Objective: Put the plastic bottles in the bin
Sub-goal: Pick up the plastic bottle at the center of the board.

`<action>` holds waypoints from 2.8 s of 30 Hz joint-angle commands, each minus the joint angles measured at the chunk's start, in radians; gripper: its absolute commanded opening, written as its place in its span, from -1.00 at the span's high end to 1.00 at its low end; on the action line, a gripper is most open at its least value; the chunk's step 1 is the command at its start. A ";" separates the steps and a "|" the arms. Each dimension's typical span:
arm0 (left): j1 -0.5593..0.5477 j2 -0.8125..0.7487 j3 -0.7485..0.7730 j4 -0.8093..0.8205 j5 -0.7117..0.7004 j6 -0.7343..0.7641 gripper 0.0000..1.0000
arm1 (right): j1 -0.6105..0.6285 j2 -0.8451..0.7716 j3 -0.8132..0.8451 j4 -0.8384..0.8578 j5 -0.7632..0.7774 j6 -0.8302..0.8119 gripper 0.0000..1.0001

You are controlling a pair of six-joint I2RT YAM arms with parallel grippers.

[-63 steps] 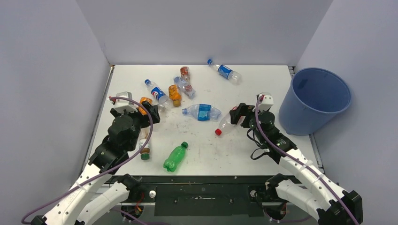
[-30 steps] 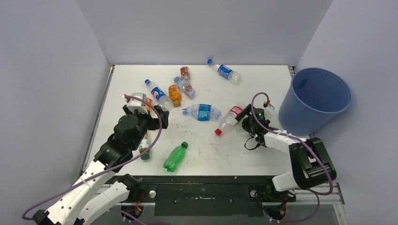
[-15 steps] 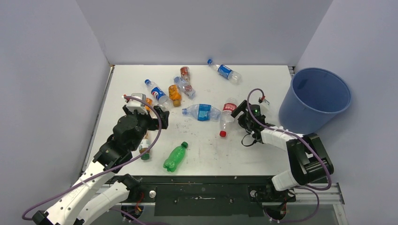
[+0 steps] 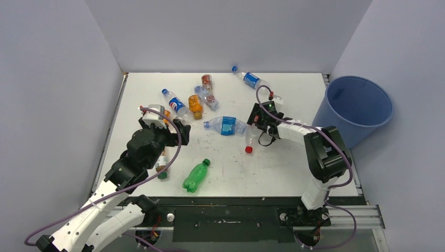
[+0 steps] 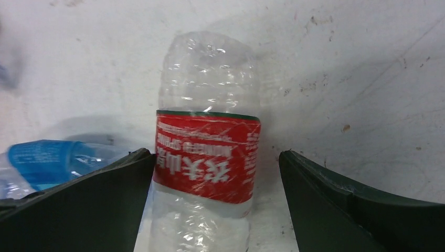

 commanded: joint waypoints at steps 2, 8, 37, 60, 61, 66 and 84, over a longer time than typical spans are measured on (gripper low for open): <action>-0.008 0.010 0.026 0.034 0.017 0.020 -0.92 | 0.014 0.053 0.067 -0.061 0.029 -0.057 -0.86; -0.010 0.005 0.018 0.048 0.045 0.033 -0.92 | 0.007 0.059 0.013 -0.004 -0.006 -0.039 -0.55; -0.040 -0.008 -0.184 0.543 0.998 -0.025 -0.92 | 0.463 -0.630 -0.497 1.208 -0.248 0.191 0.05; -0.067 0.006 -0.176 0.559 1.081 -0.030 -0.43 | 0.584 -0.373 -0.425 1.584 -0.115 0.237 0.08; -0.067 0.006 -0.174 0.556 1.083 -0.029 -0.33 | 0.588 -0.370 -0.424 1.582 -0.115 0.235 0.08; -0.071 0.009 -0.171 0.540 1.073 -0.022 -0.62 | 0.594 -0.366 -0.424 1.582 -0.115 0.228 0.07; -0.087 0.084 -0.115 0.440 1.088 -0.002 -0.18 | 0.631 -0.419 -0.426 1.599 -0.024 0.056 0.09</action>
